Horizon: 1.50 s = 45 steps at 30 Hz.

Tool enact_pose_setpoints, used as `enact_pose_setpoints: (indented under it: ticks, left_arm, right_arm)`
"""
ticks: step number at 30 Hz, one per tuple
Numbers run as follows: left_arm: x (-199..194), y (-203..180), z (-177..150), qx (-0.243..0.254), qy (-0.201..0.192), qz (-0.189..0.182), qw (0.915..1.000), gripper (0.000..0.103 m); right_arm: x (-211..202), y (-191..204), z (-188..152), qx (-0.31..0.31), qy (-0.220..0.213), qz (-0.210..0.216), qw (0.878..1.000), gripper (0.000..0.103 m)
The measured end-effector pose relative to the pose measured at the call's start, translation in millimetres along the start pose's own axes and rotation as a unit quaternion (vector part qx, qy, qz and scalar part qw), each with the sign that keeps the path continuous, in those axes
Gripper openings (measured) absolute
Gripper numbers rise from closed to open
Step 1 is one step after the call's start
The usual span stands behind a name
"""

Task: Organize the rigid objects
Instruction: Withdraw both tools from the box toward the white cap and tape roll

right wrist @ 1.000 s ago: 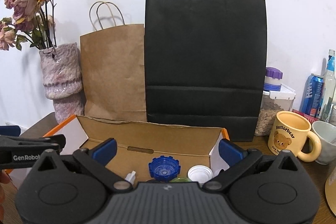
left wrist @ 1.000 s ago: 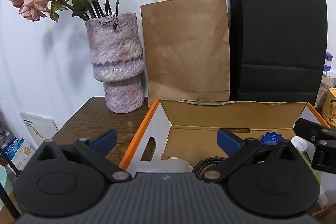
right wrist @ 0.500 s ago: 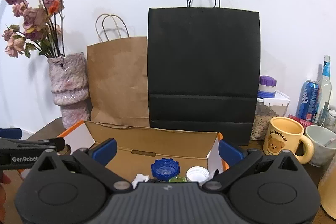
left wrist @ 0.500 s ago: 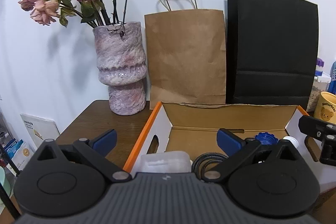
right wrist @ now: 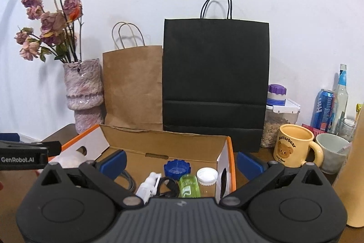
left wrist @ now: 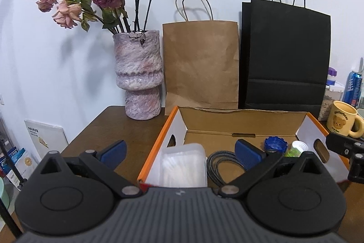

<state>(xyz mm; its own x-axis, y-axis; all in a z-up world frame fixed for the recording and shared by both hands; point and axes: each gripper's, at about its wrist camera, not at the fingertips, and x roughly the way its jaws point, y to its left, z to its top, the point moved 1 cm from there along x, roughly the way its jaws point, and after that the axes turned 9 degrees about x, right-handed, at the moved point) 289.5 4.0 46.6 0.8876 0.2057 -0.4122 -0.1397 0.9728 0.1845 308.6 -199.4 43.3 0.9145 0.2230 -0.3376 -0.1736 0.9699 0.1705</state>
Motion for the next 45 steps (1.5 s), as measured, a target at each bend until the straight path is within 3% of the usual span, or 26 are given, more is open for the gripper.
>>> enact_pose_setpoints:
  ticks: [15, 27, 36, 45]
  left_arm:
    - [-59.7, 19.9, -23.4, -0.011, -0.003, -0.020, 0.9997, 0.103]
    - [-84.3, 27.5, -56.5, 0.005, 0.016, -0.033, 0.9993, 0.103]
    - [-83.4, 26.9, -74.8, 0.012, 0.026, -0.050, 0.9983, 0.103]
    - [-67.0, 29.9, -81.5, 0.008, 0.039, -0.052, 0.9979, 0.103]
  right_arm:
    - [-56.6, 10.9, -24.2, -0.026, 0.007, 0.011, 1.000, 0.103]
    - [-81.4, 17.5, -56.4, -0.048, 0.042, 0.010, 0.998, 0.103]
    - [-78.5, 26.0, -81.0, -0.069, 0.079, 0.003, 0.995, 0.103]
    - [-47.3, 34.5, -90.0, -0.063, 0.100, -0.001, 0.993, 0.103]
